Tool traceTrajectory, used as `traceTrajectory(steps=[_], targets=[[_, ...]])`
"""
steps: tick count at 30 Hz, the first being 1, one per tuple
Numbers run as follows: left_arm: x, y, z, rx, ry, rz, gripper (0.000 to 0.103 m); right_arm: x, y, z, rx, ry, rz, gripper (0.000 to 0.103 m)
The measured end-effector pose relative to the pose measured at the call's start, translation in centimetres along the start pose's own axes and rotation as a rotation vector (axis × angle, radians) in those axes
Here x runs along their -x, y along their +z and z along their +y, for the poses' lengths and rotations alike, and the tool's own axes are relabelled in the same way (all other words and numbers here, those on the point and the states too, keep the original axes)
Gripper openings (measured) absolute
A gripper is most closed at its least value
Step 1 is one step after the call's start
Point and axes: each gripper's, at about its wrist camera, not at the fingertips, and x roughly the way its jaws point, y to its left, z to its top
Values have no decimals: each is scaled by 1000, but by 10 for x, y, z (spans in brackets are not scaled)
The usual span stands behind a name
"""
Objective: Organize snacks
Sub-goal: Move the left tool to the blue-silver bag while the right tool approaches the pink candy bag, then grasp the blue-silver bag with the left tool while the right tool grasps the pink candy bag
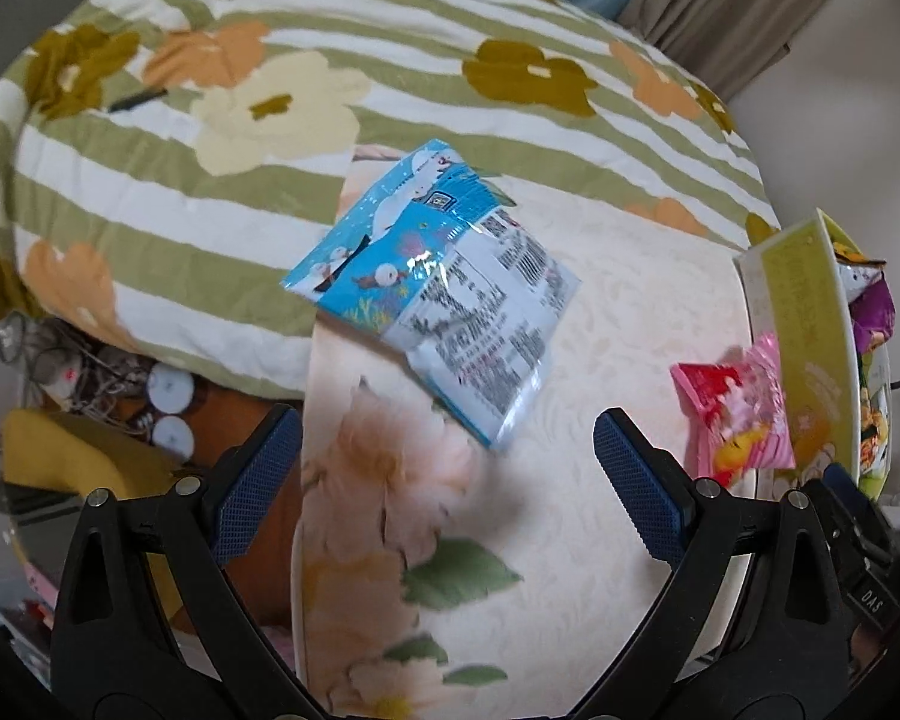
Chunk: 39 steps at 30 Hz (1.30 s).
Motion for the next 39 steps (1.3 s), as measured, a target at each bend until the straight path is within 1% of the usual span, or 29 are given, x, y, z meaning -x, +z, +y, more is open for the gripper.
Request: traceTrajectory(steps=[4,9,16,21,23,28,31,35,39], targets=[[-28,15,6,25,-16,40,97,-12,-3,0,-64,-12,35,95],[-52,34,12,71,-24,71,97,-23,-10,-3,-84,-34,82,95],[-66,58,0,81,1,78,97,-41,-1,-16,-149,14,118,95],[-77,74,-17,61,27,88,97,-50,6,-18,-157,36,126,95],[-82,78,-29,40,36,96,97,-52,8,-19,-169,47,125,95],[-93,84,-55,-23,86,106,97,-55,13,-24,-217,60,113,95],[-100,87,-65,-49,110,112,97,-60,16,-26,-259,60,110,95],[-111,89,-71,-52,130,123,97,-69,22,-32,-316,77,106,95],[-124,86,-75,-74,159,141,97,-76,25,-34,-336,81,109,95]])
